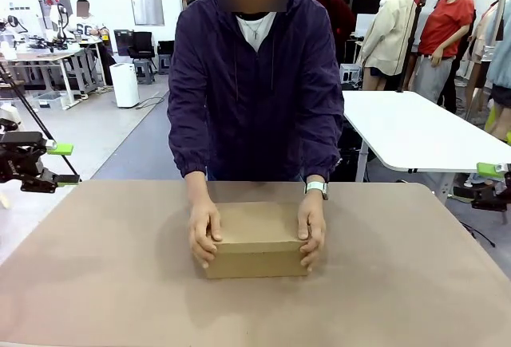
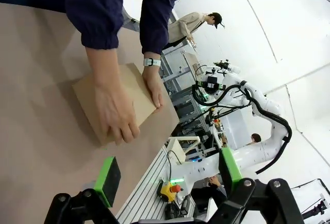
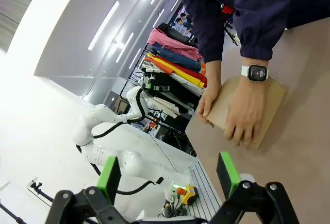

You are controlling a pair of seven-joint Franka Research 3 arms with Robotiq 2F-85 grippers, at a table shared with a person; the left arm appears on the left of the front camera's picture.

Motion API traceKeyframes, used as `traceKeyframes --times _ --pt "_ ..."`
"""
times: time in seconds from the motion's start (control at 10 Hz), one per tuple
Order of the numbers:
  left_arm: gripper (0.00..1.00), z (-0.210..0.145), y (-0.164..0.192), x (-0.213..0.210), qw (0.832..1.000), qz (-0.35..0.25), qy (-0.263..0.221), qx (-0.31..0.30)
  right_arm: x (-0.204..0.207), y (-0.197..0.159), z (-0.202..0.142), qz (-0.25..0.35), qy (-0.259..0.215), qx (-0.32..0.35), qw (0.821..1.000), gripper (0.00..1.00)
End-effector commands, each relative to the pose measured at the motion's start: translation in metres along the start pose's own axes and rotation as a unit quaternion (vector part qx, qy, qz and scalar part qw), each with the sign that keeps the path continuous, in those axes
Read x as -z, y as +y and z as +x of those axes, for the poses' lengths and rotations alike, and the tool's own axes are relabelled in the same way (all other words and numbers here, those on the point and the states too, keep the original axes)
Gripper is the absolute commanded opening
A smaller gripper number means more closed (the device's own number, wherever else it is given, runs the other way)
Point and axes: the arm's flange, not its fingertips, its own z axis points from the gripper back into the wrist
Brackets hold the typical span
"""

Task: Pack the items into the box.
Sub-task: Close the Mailer Box.

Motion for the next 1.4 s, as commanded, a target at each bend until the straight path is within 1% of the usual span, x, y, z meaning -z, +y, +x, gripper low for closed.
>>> traceKeyframes --times 0.0,1.3 --pt "1.00 -0.0009 -0.0030 -0.0007 1.000 0.002 0.000 0.003 0.0021 0.0050 0.0011 0.003 0.003 -0.004 1.000 1.00" --pt "1.00 -0.0009 -0.0030 -0.0007 1.000 0.002 0.000 0.003 0.0021 0.0050 0.0011 0.003 0.003 -0.004 1.000 1.00"
